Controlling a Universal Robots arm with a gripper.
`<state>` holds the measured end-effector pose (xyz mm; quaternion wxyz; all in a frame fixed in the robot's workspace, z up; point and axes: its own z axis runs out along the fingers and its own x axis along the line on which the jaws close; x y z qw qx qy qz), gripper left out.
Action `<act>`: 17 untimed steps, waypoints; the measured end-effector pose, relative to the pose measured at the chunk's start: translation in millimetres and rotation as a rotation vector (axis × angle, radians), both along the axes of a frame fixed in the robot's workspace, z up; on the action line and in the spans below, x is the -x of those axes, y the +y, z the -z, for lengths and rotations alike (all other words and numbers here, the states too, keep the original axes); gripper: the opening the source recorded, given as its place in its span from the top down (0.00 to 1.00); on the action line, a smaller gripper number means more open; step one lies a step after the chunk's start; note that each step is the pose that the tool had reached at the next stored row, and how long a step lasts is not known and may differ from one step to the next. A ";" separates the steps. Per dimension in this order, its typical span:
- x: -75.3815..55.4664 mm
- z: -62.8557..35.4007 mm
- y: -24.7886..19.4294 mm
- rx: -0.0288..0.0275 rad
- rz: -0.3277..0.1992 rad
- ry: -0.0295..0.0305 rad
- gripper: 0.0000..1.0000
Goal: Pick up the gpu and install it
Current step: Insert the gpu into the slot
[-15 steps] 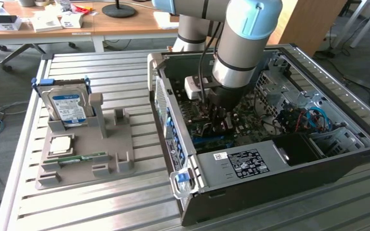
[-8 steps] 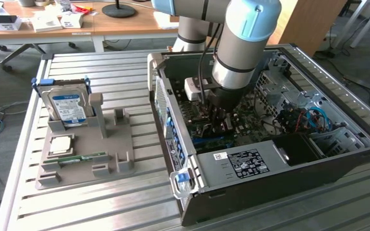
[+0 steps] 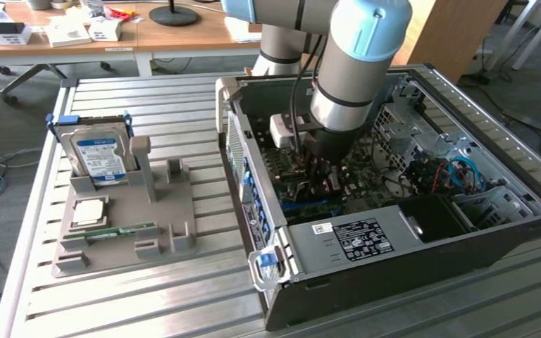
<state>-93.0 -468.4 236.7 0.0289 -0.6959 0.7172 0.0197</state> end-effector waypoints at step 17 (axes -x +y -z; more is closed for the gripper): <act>0.0 1.0 -0.3 0.0006 0.000 0.0002 0.74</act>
